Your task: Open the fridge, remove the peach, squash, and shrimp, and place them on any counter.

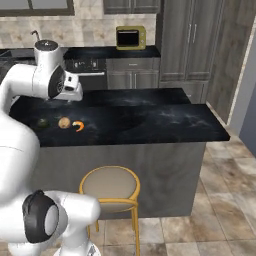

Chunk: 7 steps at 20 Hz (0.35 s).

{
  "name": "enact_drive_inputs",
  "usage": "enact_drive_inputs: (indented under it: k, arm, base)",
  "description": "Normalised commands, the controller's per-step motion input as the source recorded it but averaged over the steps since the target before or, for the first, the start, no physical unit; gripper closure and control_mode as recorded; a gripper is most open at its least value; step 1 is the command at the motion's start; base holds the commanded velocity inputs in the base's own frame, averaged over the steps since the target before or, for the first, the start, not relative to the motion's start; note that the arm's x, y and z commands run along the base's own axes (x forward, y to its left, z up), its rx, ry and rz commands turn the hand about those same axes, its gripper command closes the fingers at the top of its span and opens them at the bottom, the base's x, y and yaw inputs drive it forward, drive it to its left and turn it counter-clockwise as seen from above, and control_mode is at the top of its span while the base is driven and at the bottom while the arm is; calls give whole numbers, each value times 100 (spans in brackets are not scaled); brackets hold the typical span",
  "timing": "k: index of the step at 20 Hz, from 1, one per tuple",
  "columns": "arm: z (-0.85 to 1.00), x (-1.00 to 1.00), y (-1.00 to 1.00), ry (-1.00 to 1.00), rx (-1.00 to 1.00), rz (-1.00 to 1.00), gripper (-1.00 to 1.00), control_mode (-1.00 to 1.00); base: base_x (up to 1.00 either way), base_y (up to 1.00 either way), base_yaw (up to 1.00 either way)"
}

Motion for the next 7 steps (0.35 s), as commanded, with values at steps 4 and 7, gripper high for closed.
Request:
enact_drive_inputs:
  k: [4, 7]
  arm:
    - [17, -98, -52, -34, -1, -21, -100, -100]
    - [0, -100, -49, -57, -2, -21, -100, -100]
  base:
    - [0, 0, 0]
    - [0, 0, 0]
